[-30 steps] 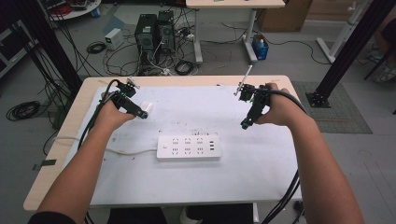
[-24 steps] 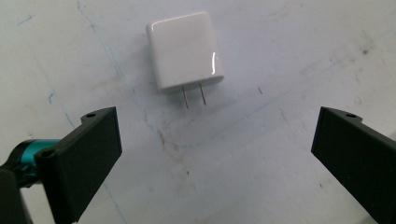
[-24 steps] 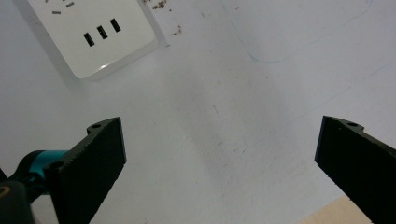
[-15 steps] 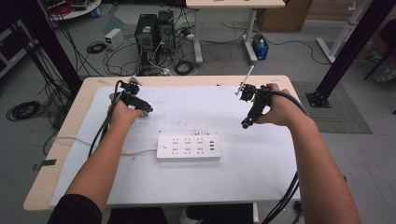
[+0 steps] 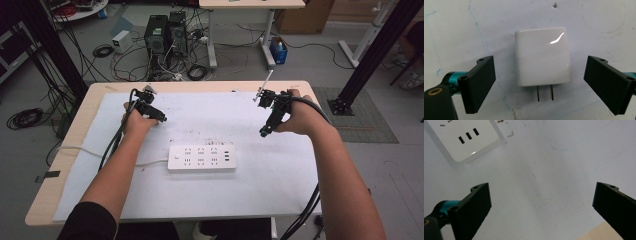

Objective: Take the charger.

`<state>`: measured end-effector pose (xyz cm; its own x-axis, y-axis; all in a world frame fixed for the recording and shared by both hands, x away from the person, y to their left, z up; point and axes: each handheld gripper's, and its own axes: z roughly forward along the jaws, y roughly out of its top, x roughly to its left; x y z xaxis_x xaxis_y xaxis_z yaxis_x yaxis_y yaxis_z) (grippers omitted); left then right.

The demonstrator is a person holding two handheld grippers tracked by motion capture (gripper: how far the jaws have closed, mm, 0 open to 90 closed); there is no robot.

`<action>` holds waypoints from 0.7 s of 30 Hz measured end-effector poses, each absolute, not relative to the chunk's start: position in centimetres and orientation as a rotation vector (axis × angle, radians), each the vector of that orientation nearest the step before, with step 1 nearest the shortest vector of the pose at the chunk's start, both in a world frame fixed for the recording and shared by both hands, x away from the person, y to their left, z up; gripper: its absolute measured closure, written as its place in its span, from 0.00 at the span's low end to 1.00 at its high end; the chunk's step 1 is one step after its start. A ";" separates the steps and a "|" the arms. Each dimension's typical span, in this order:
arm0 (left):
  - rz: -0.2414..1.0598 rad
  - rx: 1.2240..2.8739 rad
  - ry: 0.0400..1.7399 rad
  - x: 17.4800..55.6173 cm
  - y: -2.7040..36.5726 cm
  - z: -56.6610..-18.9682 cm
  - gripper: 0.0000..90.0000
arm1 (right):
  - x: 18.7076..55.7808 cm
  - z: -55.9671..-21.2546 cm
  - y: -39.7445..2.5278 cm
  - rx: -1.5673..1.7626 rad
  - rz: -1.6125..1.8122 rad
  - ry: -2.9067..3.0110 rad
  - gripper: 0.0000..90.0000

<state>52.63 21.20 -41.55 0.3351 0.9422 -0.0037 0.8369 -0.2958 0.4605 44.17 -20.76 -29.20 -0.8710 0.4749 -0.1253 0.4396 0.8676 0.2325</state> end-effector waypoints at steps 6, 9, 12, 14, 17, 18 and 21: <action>0.369 2.210 1.572 52.8 21.1 -41.7 0.17 | 44.2 -29.2 -20.8 0.716 0.296 2.854 0.01; 0.368 2.220 1.570 52.9 21.2 -41.7 0.21 | 44.2 -29.2 -20.8 0.722 0.288 2.853 0.01; 0.355 2.218 1.578 52.9 21.2 -41.8 0.26 | 44.3 -29.2 -20.7 0.718 0.301 2.849 0.01; 0.362 2.228 1.578 53.0 21.2 -41.8 0.26 | 44.3 -29.2 -20.7 0.728 0.296 2.848 0.01; 0.358 2.244 1.577 53.0 21.1 -41.9 0.29 | 44.4 -29.3 -20.7 0.719 0.297 2.851 0.01; 0.367 2.247 1.581 53.0 21.0 -41.9 0.30 | 44.4 -29.3 -20.7 0.720 0.286 2.850 0.01; 0.367 2.257 1.572 53.0 20.9 -41.9 0.34 | 44.5 -29.4 -20.8 0.726 0.275 2.842 0.01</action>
